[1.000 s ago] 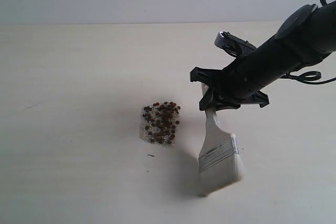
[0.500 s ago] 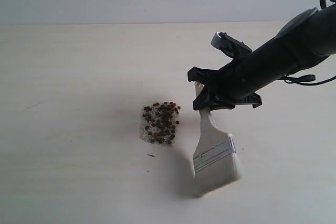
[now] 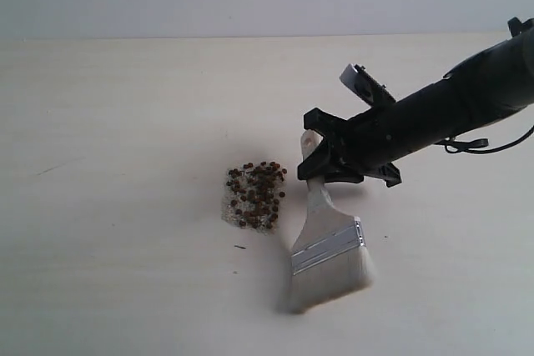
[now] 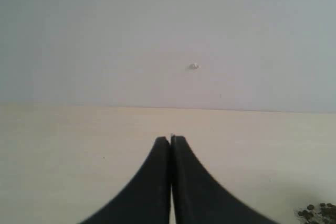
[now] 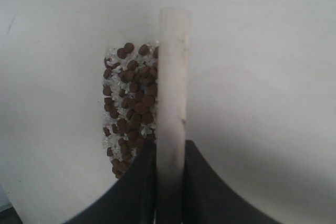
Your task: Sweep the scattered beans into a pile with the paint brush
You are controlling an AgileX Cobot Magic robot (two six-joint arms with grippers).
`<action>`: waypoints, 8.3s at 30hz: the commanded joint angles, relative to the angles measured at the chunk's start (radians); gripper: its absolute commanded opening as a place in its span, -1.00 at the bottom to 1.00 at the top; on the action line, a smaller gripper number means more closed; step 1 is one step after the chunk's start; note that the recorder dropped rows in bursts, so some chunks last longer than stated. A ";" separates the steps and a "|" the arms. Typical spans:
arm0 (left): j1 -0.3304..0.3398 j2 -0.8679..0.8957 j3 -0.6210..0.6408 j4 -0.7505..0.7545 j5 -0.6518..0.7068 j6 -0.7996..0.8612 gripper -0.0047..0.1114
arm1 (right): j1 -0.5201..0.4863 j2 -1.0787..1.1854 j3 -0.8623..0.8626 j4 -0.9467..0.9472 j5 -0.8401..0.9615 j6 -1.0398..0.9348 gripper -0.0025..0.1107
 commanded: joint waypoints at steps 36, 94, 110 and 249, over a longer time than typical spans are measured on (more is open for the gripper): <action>-0.004 -0.005 0.003 -0.006 0.001 0.002 -0.92 | -0.022 -0.215 0.009 -0.448 -0.270 0.307 -0.34; -0.004 -0.005 0.003 -0.006 0.001 0.002 -0.92 | -0.050 -2.063 0.829 -1.108 -0.566 0.569 -0.96; -0.004 -0.006 0.003 -0.006 0.001 0.001 -0.92 | -0.121 -2.063 1.002 -1.291 -0.549 0.780 -0.96; 0.017 -0.116 0.003 1.927 0.090 -1.880 -0.92 | -0.121 -2.063 1.002 -1.357 -0.561 0.988 -0.96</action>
